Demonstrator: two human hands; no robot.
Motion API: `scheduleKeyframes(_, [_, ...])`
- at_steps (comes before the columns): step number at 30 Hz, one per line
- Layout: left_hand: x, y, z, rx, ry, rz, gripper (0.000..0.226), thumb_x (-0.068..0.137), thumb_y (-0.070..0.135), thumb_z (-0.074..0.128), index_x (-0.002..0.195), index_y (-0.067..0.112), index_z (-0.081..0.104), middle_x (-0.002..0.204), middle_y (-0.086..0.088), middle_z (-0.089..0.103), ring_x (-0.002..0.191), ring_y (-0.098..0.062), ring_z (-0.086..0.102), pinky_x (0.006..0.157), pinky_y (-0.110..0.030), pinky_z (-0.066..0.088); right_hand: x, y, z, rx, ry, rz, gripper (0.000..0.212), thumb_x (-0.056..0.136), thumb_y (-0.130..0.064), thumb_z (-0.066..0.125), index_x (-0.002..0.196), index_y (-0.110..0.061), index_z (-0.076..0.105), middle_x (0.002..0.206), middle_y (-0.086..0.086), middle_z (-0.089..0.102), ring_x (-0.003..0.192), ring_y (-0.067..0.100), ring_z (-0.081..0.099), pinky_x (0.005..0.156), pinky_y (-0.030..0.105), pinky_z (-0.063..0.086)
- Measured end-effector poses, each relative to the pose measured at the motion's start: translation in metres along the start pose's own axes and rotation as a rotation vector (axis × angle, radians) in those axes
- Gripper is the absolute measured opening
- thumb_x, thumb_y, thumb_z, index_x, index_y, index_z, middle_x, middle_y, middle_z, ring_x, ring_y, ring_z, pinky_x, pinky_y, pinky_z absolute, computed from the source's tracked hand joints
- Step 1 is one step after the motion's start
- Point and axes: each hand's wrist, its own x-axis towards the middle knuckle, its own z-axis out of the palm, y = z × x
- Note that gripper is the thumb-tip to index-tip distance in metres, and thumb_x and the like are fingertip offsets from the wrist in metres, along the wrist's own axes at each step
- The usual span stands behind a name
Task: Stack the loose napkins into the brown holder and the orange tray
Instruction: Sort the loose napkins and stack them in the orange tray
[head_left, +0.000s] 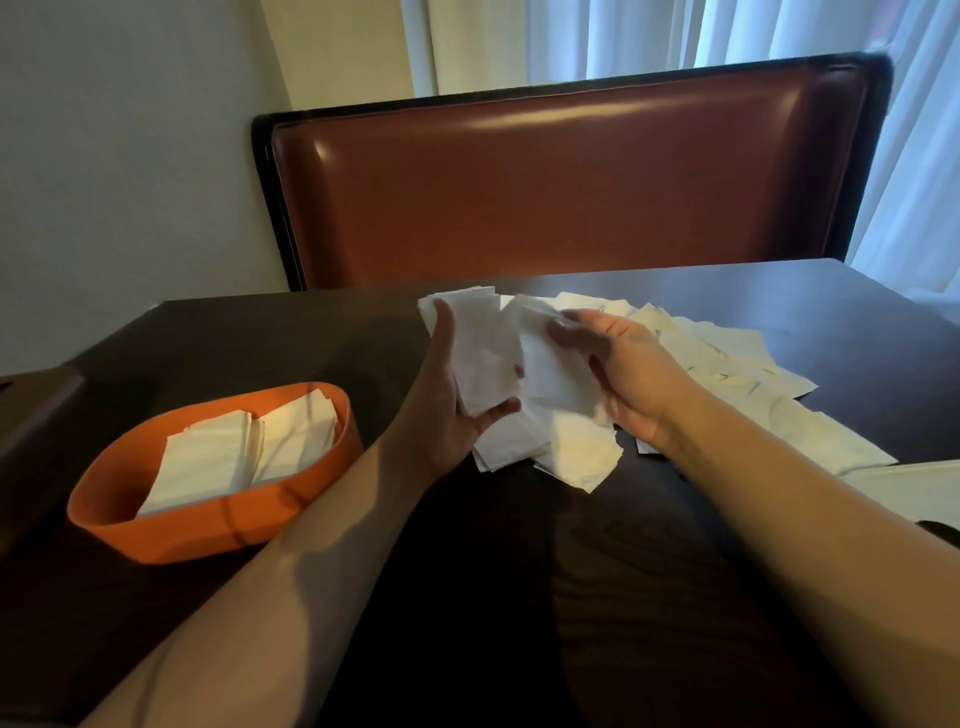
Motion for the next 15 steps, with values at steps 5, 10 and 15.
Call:
scheduleKeyframes(5, [-0.002,0.001,0.006,0.054,0.131,0.115,0.015,0.094,0.006,0.058,0.097,0.02,0.058,0.102,-0.006,0.063,0.102,-0.026,0.061,0.082,-0.039,0.056,0.004,0.012,0.004,-0.105,0.076,-0.049,0.043,0.078,-0.014,0.074,0.114,0.007,0.065,0.107,0.018,0.068,0.093,0.022,0.066,0.075,0.026,0.056])
scheduleKeyframes(10, [0.007,-0.001,-0.001,0.032,0.275,0.168,0.022,0.09,0.001,0.062,0.094,0.022,0.057,0.108,-0.006,0.062,0.107,-0.025,0.06,0.084,-0.042,0.057,0.002,0.011,0.004,-0.359,0.125,-0.027,0.019,0.085,-0.01,0.073,0.094,0.007,0.071,0.072,0.008,0.068,0.056,0.012,0.056,0.051,0.022,0.046])
scheduleKeyframes(15, [0.018,-0.006,-0.013,0.205,0.36,0.21,0.022,0.089,0.006,0.068,0.105,0.018,0.06,0.107,0.002,0.063,0.101,-0.017,0.062,0.067,-0.025,0.057,0.002,0.007,0.0,-0.68,0.169,-0.157,0.014,0.089,-0.015,0.07,0.098,-0.005,0.073,0.08,0.004,0.072,0.056,0.005,0.062,0.056,0.017,0.052])
